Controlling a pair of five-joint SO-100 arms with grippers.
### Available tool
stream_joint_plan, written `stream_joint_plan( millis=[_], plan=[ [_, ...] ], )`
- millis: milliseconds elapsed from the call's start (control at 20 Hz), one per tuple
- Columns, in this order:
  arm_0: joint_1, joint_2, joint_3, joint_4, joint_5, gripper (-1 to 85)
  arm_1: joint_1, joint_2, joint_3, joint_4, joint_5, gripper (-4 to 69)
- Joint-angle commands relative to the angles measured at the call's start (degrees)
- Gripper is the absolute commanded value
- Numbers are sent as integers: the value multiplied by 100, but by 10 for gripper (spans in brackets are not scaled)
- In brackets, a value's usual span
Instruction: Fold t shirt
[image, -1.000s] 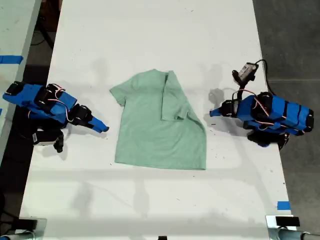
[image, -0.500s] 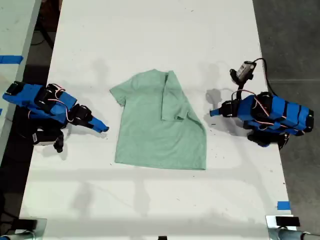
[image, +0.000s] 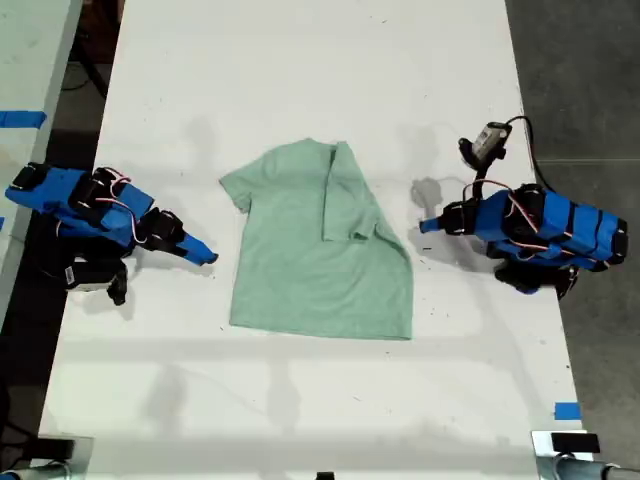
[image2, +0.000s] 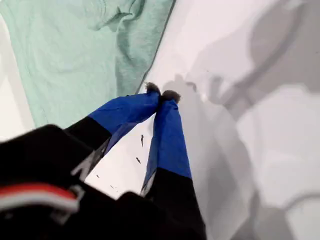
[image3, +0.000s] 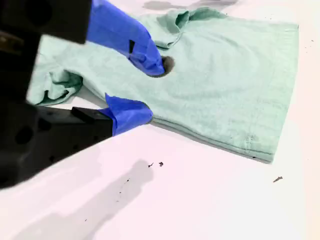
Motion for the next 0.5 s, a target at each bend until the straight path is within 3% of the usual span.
stream_joint_plan(
  millis=[0,350,450],
  plan=[
    [35,35,44,9,26,114,9,44,483,9,-105,13],
    [35,35,44,9,26,114,18,44,475,35,26,14],
    [-475,35,53,-18,246,126,18,44,475,35,62,14]
  ],
)
